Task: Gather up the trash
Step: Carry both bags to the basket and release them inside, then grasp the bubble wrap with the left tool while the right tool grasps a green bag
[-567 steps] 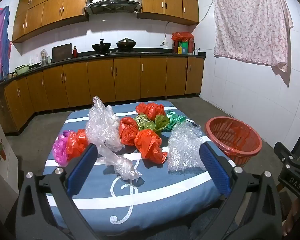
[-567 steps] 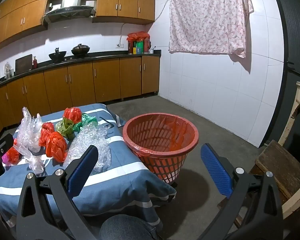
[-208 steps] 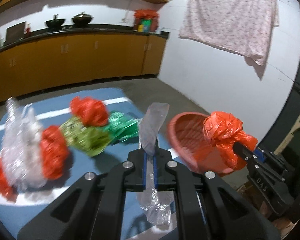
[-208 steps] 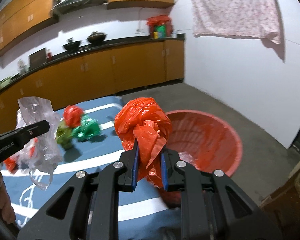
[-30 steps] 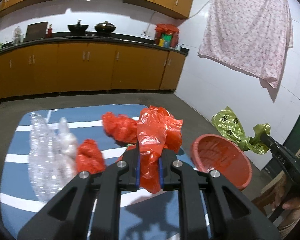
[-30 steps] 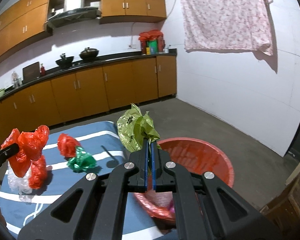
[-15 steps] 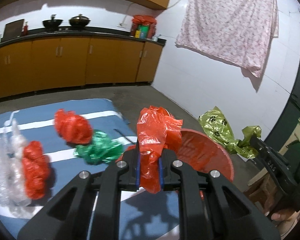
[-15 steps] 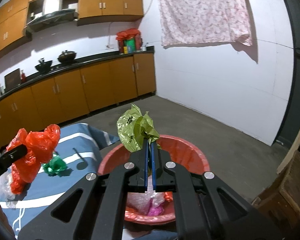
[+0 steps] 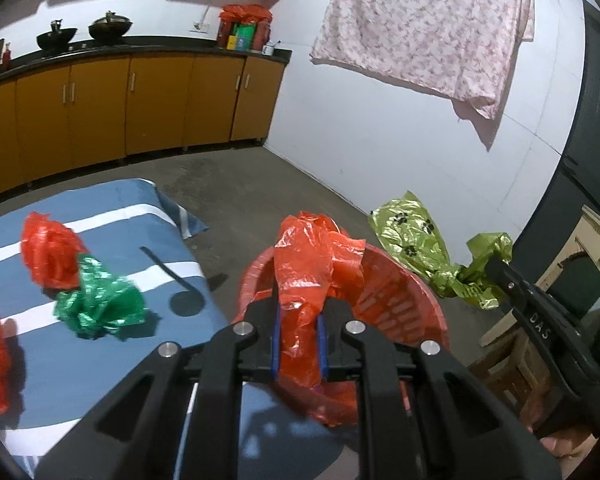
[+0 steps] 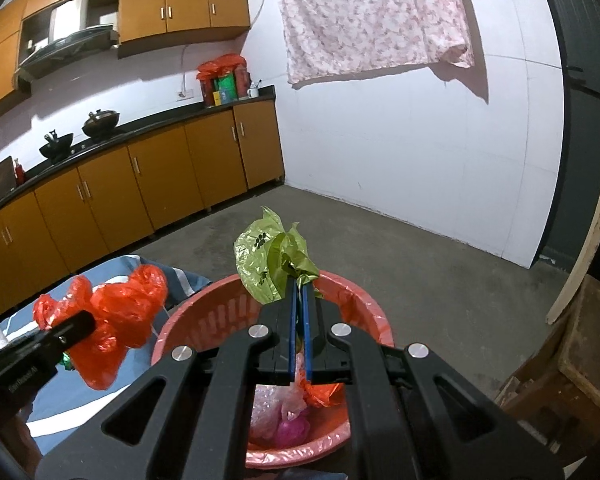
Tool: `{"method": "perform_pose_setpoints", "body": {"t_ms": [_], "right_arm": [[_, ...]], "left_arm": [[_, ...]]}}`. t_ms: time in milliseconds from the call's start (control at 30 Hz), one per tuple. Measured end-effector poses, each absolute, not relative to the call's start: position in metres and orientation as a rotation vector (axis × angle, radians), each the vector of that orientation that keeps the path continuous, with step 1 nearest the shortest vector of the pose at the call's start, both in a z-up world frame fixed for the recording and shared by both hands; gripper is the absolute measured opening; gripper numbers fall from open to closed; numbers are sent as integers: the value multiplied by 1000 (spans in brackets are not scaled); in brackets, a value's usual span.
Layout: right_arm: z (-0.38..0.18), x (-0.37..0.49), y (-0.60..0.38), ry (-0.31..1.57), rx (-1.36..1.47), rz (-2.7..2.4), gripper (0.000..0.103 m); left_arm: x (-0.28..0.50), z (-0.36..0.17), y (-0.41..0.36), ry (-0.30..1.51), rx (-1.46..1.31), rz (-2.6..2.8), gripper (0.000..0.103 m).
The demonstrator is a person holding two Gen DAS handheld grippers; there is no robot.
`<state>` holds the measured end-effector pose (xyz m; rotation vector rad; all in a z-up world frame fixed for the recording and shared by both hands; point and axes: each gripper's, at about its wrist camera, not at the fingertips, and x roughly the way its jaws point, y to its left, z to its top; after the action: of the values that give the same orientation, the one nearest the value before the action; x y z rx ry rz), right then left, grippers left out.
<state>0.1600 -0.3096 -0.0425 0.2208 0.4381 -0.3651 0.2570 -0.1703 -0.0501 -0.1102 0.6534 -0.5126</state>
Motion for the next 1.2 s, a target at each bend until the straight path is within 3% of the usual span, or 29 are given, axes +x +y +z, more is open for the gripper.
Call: {"method": "perform_pose_setpoints", "body": {"t_ms": [200, 300, 367, 433, 467, 600, 767, 967, 1200], "right_arm": [[-45, 169, -316, 432, 249, -352, 3], [-49, 170, -315, 432, 254, -341, 4], [-54, 170, -317, 448, 252, -339, 16], [-57, 167, -322, 449, 262, -343, 53], [-58, 163, -323, 441, 270, -351, 57], [-61, 158, -325, 455, 275, -367, 60], [-58, 155, -321, 456, 273, -369, 72], [-51, 157, -299, 459, 258, -317, 80], [-43, 163, -256, 465, 222, -223, 95]], "left_arm": [[266, -59, -192, 671, -98, -548, 16], [272, -66, -201, 689, -101, -559, 28], [275, -70, -204, 698, -99, -556, 38], [275, -76, -201, 707, -101, -548, 45], [275, -78, -199, 712, -103, -544, 47], [273, -82, -185, 724, -121, -519, 57], [263, -76, -159, 699, -131, -459, 78], [239, -62, -114, 666, -140, -369, 89], [199, -42, -41, 594, -113, -215, 96]]}}
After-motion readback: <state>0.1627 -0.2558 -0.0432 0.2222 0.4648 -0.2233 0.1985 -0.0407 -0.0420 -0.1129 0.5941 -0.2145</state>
